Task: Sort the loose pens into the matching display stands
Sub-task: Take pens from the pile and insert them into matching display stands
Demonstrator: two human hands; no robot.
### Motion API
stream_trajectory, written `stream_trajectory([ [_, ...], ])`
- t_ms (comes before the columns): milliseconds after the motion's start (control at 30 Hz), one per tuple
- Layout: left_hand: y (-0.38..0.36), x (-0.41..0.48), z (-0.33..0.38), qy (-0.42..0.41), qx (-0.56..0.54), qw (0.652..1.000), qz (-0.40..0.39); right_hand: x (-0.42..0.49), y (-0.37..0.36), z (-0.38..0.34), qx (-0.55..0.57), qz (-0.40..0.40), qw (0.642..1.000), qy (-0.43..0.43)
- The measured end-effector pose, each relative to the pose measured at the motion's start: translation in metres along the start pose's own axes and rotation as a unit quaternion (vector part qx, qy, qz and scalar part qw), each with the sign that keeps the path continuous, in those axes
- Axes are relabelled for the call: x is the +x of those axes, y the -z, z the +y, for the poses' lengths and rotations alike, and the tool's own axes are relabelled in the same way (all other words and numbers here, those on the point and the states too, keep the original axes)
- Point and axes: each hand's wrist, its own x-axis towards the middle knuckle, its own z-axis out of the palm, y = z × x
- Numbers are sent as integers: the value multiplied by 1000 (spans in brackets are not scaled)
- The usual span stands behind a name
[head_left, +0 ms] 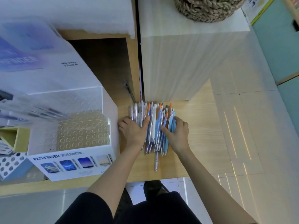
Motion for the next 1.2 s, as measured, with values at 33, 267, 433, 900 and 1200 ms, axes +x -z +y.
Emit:
stream_trajectory([
  [33,0,2,0,-1,-3,1000,-8,1,-1,1,6,5,1000,-2],
  [267,4,9,-4,43,-108,991,-65,8,-3,3,74,-14,997,-37],
  [433,12,9,-1,108,-162,976,-100,9,-7,2,130,-50,989,-43],
  [900,32,-14,-1,127,-276,943,-137,4,3,1,221,-44,974,-11],
  [1200,46,-18,-5,67,-271,955,-98,5,12,-9,240,-9,971,17],
])
